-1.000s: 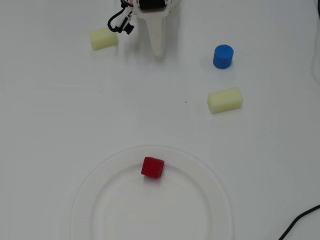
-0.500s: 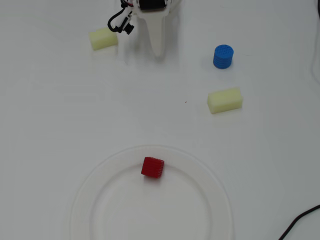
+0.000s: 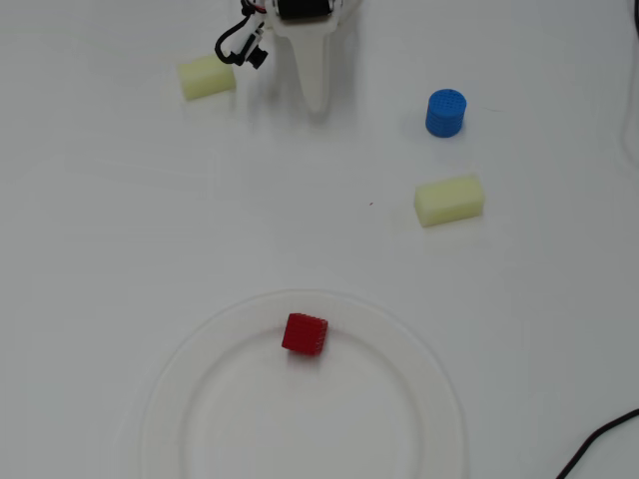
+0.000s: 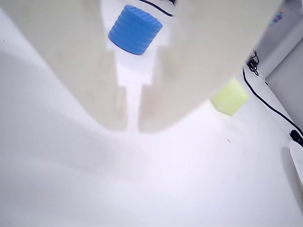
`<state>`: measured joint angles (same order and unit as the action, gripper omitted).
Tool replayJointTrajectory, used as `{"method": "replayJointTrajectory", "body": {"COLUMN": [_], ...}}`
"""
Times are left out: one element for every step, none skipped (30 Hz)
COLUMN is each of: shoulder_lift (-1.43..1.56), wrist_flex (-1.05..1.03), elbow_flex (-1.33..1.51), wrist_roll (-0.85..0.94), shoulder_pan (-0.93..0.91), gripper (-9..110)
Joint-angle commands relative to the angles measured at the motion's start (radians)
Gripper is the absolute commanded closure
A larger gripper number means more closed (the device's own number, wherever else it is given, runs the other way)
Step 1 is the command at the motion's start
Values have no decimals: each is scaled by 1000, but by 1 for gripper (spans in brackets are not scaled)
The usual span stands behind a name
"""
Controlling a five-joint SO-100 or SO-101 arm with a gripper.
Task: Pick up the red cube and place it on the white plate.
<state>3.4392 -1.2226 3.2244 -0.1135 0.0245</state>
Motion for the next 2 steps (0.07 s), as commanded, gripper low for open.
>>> {"method": "replayJointTrajectory", "body": {"shoulder_lift": [6, 6], "wrist_flex": [-2, -2], "elbow_flex": [9, 9], "wrist_roll": [-2, -2], "shoulder_pan": [-8, -8], "gripper": [99, 99]}}
